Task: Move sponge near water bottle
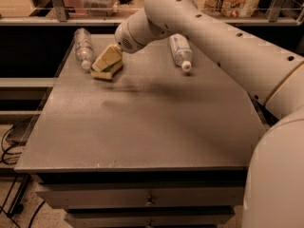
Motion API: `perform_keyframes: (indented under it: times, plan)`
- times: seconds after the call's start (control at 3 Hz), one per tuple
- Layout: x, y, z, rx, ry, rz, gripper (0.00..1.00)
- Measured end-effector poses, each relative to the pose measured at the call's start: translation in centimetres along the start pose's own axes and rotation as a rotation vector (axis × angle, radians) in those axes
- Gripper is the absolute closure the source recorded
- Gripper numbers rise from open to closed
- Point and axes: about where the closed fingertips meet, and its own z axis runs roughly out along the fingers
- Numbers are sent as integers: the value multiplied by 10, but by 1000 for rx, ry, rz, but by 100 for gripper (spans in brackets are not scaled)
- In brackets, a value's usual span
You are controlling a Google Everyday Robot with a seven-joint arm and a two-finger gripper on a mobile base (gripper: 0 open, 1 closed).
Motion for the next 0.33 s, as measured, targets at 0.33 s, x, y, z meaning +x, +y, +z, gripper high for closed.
perform_keyframes:
  times: [0.33]
  plan:
    - [0, 0, 0, 0, 0, 0, 0]
